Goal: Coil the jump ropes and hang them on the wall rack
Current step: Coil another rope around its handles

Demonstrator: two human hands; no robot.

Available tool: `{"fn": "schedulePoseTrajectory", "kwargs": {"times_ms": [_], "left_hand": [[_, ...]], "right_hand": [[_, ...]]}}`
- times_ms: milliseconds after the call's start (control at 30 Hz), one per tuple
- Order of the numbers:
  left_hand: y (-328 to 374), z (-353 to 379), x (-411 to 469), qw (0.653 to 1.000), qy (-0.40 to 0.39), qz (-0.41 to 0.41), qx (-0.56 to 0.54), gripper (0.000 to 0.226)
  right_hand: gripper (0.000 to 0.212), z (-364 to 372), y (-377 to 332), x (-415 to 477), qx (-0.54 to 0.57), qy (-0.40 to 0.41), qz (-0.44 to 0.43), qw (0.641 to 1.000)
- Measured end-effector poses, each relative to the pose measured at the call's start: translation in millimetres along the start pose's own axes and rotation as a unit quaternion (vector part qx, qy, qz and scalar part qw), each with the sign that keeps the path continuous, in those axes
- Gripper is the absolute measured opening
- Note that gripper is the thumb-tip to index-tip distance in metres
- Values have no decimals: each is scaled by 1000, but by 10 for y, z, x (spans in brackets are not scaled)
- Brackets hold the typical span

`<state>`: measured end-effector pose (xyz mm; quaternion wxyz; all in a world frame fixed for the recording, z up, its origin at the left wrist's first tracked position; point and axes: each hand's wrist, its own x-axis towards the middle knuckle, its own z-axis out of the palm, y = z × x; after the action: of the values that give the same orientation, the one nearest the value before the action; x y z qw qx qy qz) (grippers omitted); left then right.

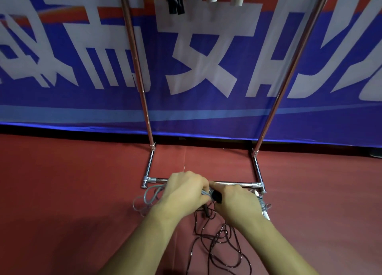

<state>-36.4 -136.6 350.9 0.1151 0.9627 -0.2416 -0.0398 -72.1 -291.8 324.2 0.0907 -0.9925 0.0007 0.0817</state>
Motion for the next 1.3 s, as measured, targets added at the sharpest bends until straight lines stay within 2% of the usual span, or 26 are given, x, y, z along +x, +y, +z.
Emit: {"fn": "schedulePoseTrajectory", "kwargs": {"times_ms": [167, 233, 300, 400, 467, 533, 600, 667, 700, 733, 800, 833, 900, 1033, 1067, 1133, 1200, 1300], "left_hand": [[-49, 10, -48, 990, -54, 86, -99, 25], [-41, 6, -71, 983, -75, 88, -142, 26], [-84, 5, -74, 965, -104, 50, -237, 28], [-102, -64, -74, 887, -165, 0, -431, 26], [-97, -112, -63, 818, -195, -23, -541, 26], [-97, -124, -30, 742, -234, -45, -626, 30], [-107, -71, -10, 669, -237, -65, -701, 27], [-100, 3, 2, 590, -208, -59, -778, 38], [-59, 6, -16, 577, -195, -44, -792, 40], [-2, -1, -24, 578, -184, -41, -794, 39], [60, 36, 21, 591, -154, -95, -786, 32], [80, 46, 43, 613, -142, -114, -769, 25], [75, 115, 90, 678, -124, -113, -715, 12], [67, 128, 125, 775, -123, -138, -605, 11], [58, 134, 122, 797, -124, -140, -574, 10], [61, 136, 114, 835, -118, -147, -517, 10], [61, 141, 99, 889, -89, -141, -426, 10], [93, 140, 78, 945, -29, -118, -303, 11]], "right_hand": [[35, -177, 26, -81, -17, -110, -77, 991], [43, -265, 40, -110, -14, -142, -117, 983], [58, -363, 94, -130, 22, -156, -158, 975], [82, -466, 225, -170, 207, -205, -185, 939], [101, -519, 279, -217, 370, -251, -179, 876], [111, -567, 278, -237, 477, -283, -179, 812], [106, -608, 239, -234, 536, -279, -190, 774], [89, -655, 206, -215, 587, -261, -185, 743], [80, -672, 194, -204, 611, -252, -177, 729], [73, -669, 193, -188, 633, -237, -164, 718], [66, -660, 180, -153, 662, -188, -126, 715], [64, -648, 164, -133, 668, -156, -105, 720], [62, -604, 144, -87, 674, -102, -70, 728], [70, -493, 194, 0, 653, -60, -39, 754], [72, -452, 232, 31, 632, -49, -33, 773], [73, -364, 290, 74, 550, -11, -30, 835], [73, -269, 287, 100, 459, 31, -33, 887], [73, -138, 242, 125, 325, 82, -50, 941]]}}
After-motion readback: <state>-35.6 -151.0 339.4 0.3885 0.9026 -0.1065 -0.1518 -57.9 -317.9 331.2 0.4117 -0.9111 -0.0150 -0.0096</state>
